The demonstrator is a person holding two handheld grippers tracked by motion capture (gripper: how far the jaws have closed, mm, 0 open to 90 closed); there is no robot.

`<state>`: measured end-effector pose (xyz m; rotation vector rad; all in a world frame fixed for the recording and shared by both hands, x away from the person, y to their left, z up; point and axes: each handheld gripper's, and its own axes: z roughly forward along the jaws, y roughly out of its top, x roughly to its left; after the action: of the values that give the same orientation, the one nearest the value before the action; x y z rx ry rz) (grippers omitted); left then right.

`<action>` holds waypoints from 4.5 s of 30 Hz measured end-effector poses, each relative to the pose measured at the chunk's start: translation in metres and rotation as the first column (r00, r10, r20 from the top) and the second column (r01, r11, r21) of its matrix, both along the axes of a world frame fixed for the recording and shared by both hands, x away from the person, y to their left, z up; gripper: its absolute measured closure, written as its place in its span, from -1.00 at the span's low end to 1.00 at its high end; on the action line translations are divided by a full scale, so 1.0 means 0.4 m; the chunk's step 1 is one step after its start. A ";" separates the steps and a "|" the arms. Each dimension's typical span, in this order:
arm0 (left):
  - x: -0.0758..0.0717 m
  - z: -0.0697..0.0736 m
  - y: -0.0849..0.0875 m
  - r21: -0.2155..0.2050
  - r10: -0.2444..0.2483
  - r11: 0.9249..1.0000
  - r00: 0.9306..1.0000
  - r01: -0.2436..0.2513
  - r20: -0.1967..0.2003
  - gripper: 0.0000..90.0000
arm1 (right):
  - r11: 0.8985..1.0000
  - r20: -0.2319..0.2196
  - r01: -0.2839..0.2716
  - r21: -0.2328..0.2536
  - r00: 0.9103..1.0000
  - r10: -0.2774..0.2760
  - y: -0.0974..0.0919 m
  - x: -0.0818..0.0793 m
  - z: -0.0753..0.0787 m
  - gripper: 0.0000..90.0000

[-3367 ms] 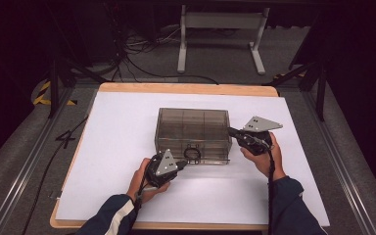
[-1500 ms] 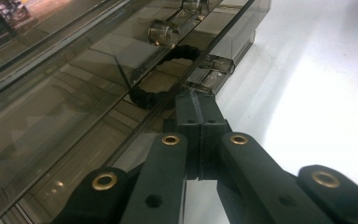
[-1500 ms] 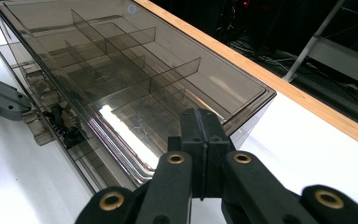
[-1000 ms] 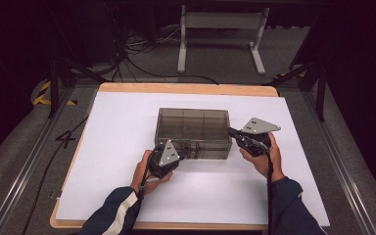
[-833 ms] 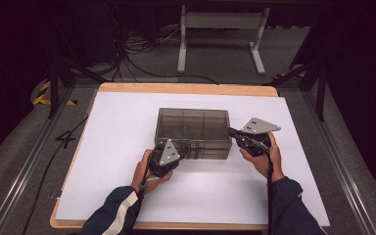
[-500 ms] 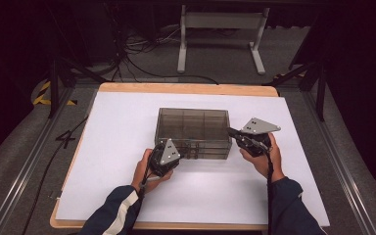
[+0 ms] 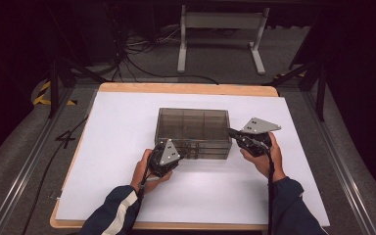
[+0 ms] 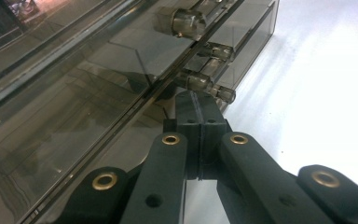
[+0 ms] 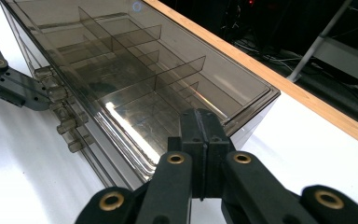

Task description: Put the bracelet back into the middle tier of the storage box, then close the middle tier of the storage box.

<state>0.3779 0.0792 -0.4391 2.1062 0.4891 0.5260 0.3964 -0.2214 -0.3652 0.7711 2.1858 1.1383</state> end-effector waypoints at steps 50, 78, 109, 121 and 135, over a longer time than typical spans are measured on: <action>-0.054 0.070 0.258 0.014 0.036 0.999 0.999 -0.036 -0.004 0.94 | 0.996 0.021 -0.031 -0.083 0.999 0.033 -0.028 -0.065 0.042 1.00; -0.083 0.035 0.428 0.048 0.114 0.993 0.993 -0.112 -0.033 0.82 | 0.992 0.013 -0.046 -0.116 0.999 0.048 -0.063 -0.116 0.028 0.96; -0.132 0.009 0.539 0.039 0.183 0.983 0.981 -0.181 -0.058 0.31 | 0.993 -0.015 0.011 -0.121 1.000 -0.013 -0.192 -0.169 -0.048 0.55; -0.151 -0.008 0.557 0.058 0.199 0.979 0.977 -0.196 -0.072 0.02 | 0.994 -0.045 0.027 -0.109 0.998 -0.032 -0.249 -0.193 -0.099 0.35; -0.161 -0.029 0.574 0.033 0.192 0.981 0.977 -0.190 -0.095 -0.18 | 0.995 -0.049 0.074 -0.060 0.996 -0.077 -0.294 -0.228 -0.134 0.21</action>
<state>0.3134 0.3089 -0.4508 2.1267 0.7502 0.5416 0.3052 -0.3391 -0.4187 0.8588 2.2028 1.0237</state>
